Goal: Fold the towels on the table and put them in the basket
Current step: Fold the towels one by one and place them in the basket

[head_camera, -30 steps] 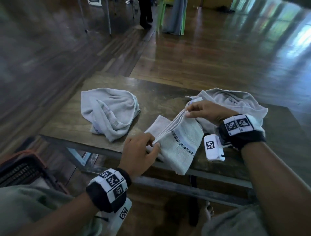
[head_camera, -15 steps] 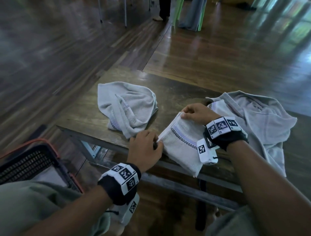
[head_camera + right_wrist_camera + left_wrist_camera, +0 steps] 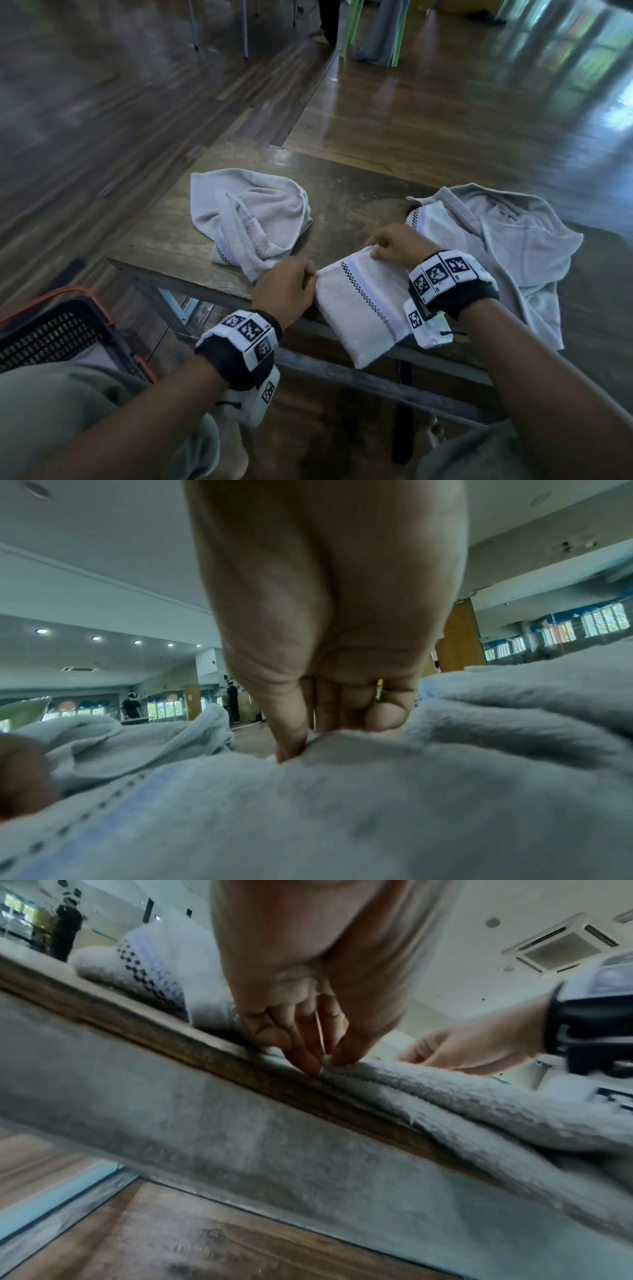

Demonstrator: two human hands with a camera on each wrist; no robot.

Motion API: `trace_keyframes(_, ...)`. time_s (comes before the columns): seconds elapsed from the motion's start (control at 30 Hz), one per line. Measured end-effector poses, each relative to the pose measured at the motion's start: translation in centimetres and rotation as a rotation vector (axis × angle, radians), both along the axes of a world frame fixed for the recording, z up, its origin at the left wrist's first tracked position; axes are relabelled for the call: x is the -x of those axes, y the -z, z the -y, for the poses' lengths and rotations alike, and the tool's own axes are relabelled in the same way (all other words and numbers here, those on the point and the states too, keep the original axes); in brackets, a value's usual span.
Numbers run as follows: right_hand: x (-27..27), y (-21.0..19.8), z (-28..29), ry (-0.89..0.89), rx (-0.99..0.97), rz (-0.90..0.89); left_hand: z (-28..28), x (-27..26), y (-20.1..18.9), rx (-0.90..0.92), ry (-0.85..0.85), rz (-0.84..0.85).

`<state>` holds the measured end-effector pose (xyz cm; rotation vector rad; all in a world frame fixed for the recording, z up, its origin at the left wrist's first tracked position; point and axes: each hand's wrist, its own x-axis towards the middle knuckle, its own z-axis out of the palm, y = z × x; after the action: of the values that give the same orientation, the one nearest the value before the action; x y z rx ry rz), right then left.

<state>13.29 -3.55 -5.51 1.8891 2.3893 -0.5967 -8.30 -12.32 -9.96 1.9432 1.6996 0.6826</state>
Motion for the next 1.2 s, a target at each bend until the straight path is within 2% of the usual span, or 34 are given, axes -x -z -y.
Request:
trace_keyframes(0.27,-4.5,1.0,6.1,0.049,-0.02,-0.07,-2.5,-1.8,-1.7,0.034,0.158,-0.114)
trace_keyframes(0.43,-6.0,1.5,8.0,0.058,-0.142,-0.129,-2.4,-3.5,-2.1,0.019,0.253,-0.127)
trace_keyframes(0.57,-5.9,1.3,8.2,0.024,-0.23,-0.119,-2.2,-3.9,-2.2,-0.031,0.245,-0.081)
trace_keyframes(0.7,-6.1,1.5,7.8,-0.006,-0.179,-0.09,-2.5,-3.7,-1.9,0.013,0.211,-0.046)
trace_keyframes(0.9,-6.2,1.6,7.9,-0.026,-0.158,-0.041,-2.8,-3.4,-1.3,-0.017,0.204,-0.018)
trace_keyframes(1.2,-5.7,2.0,8.4,-0.044,-0.26,-0.136,-2.7,-3.3,-1.1,-0.037,0.214,0.008)
